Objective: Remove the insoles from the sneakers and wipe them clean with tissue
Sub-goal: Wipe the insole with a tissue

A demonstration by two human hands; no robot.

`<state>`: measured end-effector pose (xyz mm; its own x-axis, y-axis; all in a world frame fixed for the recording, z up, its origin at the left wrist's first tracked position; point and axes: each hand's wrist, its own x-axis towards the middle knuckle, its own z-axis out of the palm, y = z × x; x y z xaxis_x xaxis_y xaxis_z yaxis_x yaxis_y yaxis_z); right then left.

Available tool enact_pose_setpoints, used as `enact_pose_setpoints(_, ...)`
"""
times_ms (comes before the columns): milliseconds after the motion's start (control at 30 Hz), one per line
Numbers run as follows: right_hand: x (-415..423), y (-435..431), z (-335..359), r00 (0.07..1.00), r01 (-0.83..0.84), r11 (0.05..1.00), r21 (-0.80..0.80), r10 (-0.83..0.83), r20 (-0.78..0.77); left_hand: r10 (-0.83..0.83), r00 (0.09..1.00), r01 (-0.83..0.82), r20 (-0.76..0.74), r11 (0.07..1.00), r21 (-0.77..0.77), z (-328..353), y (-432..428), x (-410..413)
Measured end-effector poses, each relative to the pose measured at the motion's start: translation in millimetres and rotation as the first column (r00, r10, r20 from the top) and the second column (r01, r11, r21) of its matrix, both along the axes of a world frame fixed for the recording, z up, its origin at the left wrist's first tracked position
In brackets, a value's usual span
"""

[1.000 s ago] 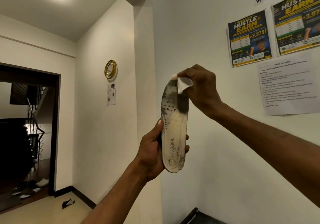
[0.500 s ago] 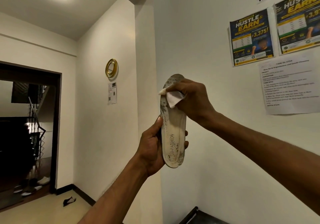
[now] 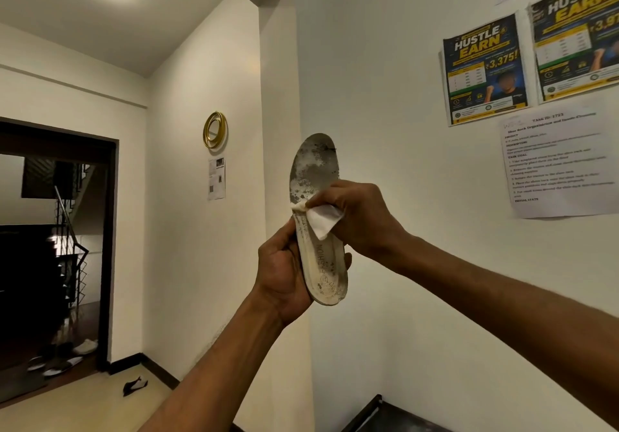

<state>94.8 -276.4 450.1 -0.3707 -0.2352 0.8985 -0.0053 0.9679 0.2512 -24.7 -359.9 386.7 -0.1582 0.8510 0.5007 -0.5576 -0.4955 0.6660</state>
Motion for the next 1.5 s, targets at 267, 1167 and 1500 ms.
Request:
enact_pose_setpoints(267, -3, -8, -16, 0.997, -0.046, 0.999, -0.026, 0.047, 0.061, 0.038, 0.998, -0.04, 0.046, 0.999, 0.022, 5, -2, -2)
enact_pose_setpoints(1167, 8, -9, -68, 0.974, -0.105, 0.994, -0.035, 0.11, 0.2, 0.172, 0.983, -0.174, -0.06, 0.984, -0.03, 11, -6, -19)
enact_pose_setpoints(1500, 19, -15, -71, 0.986, -0.075, 0.992, -0.103, 0.09, 0.143, 0.162, 0.986, -0.162, -0.038, 0.987, 0.012, 13, -10, -15)
